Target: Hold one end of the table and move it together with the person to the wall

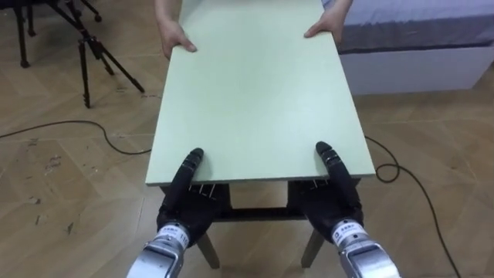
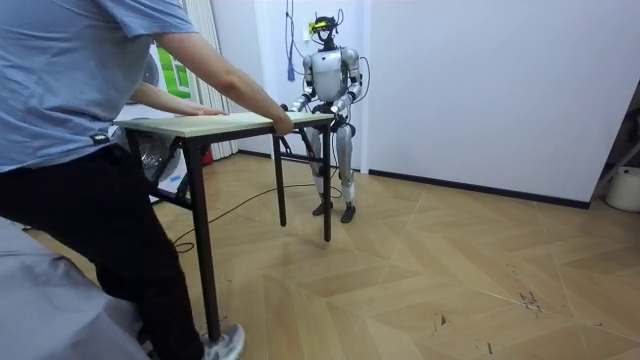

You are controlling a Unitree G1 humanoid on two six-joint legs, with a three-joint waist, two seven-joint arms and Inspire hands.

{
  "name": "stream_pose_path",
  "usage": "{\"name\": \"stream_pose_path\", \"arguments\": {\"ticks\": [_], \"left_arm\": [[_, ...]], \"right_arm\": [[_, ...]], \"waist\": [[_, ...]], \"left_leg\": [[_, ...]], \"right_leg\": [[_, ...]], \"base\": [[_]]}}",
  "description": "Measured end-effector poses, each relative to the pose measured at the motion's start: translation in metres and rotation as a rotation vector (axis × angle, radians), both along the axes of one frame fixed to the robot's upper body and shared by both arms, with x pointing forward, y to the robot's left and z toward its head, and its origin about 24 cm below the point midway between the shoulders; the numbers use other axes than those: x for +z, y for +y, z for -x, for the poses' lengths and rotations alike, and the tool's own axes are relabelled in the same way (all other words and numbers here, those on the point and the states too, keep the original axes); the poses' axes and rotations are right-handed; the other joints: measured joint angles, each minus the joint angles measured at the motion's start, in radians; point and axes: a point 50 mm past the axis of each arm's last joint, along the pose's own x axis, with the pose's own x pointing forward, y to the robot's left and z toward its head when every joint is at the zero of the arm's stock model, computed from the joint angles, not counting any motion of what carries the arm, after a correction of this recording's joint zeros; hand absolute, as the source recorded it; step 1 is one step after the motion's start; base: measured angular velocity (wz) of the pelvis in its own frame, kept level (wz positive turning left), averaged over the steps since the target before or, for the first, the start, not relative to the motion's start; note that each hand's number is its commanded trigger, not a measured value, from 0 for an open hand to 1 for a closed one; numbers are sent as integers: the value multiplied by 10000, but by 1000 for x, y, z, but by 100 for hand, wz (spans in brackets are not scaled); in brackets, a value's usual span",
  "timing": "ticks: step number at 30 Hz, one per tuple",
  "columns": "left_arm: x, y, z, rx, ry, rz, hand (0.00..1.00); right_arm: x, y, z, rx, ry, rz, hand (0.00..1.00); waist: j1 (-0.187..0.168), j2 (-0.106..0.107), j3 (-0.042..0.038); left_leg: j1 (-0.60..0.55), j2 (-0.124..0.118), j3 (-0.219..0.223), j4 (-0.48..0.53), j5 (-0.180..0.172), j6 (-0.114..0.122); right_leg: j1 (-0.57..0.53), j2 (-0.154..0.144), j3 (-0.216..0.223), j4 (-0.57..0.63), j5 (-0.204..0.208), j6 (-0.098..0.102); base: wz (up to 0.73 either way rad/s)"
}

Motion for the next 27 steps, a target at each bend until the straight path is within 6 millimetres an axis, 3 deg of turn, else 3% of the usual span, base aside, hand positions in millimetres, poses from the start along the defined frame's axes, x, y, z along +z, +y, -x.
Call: {"name": "stream_pose_path", "arguments": {"ticks": [7,14,27], "left_arm": [[2,-1,14,-16,-469,-310,100],[4,-3,24,34,-613,-357,100],[6,-6,25,305,-897,-715,100]], "right_arm": [[4,5,16,-161,-448,45,100],[5,5,24,-303,-649,140,100],[5,10,27,-409,-663,21,100]], "waist": [[70,-93,-14],[156,-203,29],[263,-355,76]], "left_leg": [[-102,20,9,-30,3,-5],[-118,30,13,-98,3,-6],[-420,25,41,90,20,-43]], "right_leg": [[-179,13,8,-16,-1,1],[-226,18,17,-31,-1,1],[-388,55,-7,1,34,-56]], "base": [[-1],[0],[1]]}}
